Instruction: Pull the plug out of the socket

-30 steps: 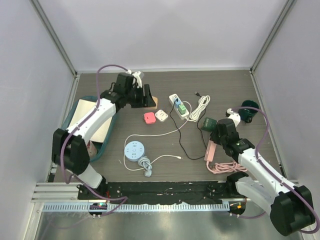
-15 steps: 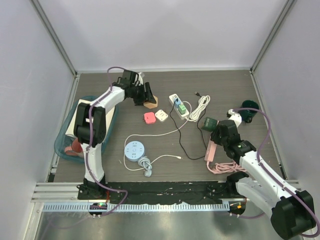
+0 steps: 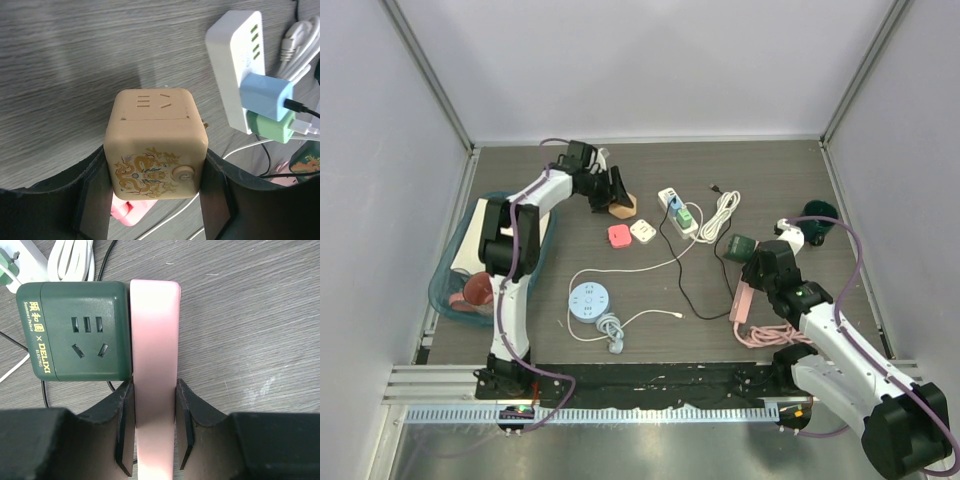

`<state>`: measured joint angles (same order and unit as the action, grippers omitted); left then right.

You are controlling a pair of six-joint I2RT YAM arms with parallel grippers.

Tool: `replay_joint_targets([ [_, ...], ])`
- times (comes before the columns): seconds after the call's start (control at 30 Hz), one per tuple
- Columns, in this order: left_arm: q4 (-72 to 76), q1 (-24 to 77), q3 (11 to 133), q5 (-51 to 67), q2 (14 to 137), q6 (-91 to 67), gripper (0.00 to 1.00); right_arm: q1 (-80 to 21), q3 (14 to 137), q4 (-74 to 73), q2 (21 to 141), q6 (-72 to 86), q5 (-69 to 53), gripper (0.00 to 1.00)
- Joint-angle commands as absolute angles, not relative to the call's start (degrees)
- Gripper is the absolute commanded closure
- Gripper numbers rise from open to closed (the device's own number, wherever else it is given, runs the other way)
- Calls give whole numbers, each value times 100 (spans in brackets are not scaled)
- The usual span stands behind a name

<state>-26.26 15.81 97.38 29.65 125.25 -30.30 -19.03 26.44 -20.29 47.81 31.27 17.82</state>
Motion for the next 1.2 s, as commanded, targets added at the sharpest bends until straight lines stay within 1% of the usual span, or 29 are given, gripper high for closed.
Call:
replay_joint_targets([
  [0.0, -2909, 1450, 10081, 3059, 12533, -2909, 46, -1925, 2716, -1688, 4632, 2988, 2021, 99],
  [0.1, -3058, 1441, 10142, 2918, 12463, -2839, 28, -1925, 2707, -1688, 4614, 2997, 1995, 99],
  [0.13, -3163, 1433, 10160, 2805, 12445, -2795, 18, -1925, 2707, -1688, 4614, 3006, 1995, 99],
  [0.2, -3278, 1424, 10248, 2673, 12375, -2751, 12, -1916, 2698, -1687, 4597, 3006, 1995, 99],
  [0.23, -3409, 1415, 10283, 2402, 12340, -2734, 4, -1916, 2707, -1696, 4597, 3006, 1995, 99],
  [0.27, -3445, 1424, 10318, 2234, 12296, -2733, 0, -1925, 2698, -1688, 4588, 3006, 1995, 99],
  [0.33, -3515, 1415, 10336, 1857, 12165, -2716, 0, -1925, 2698, -1696, 4588, 3006, 1978, 99],
  [0.53, -3832, 1415, 10520, 1399, 11954, -2566, 0, -1916, 2690, -1679, 4579, 3006, 1960, 99],
  [0.7, -4139, 1415, 10529, 424, 11769, -2540, 0, -1925, 2689, -1687, 4535, 3006, 1890, 99],
  [0.77, -4183, 1415, 10477, 369, 11638, -2531, 0, -1925, 2681, -1679, 4474, 2971, 1802, 99],
  [0.93, -4254, 1433, 10161, 1071, 11181, -2715, 0, -1925, 2680, -1573, 4369, 2839, 1371, 99],
  [0.97, -4219, 1476, 10047, 1177, 10893, -2759, 0, -1925, 2689, -1573, 4351, 2848, 1336, 99],
  [1.1, -3650, 1731, 9318, 1555, 10049, -2830, 0, -1925, 2654, -1433, 4166, 2883, 907, 99],
  [1.17, -3429, 1968, 8940, 1758, 9766, -2760, 0, -1925, 2611, -1275, 4131, 2909, 450, 99],
])
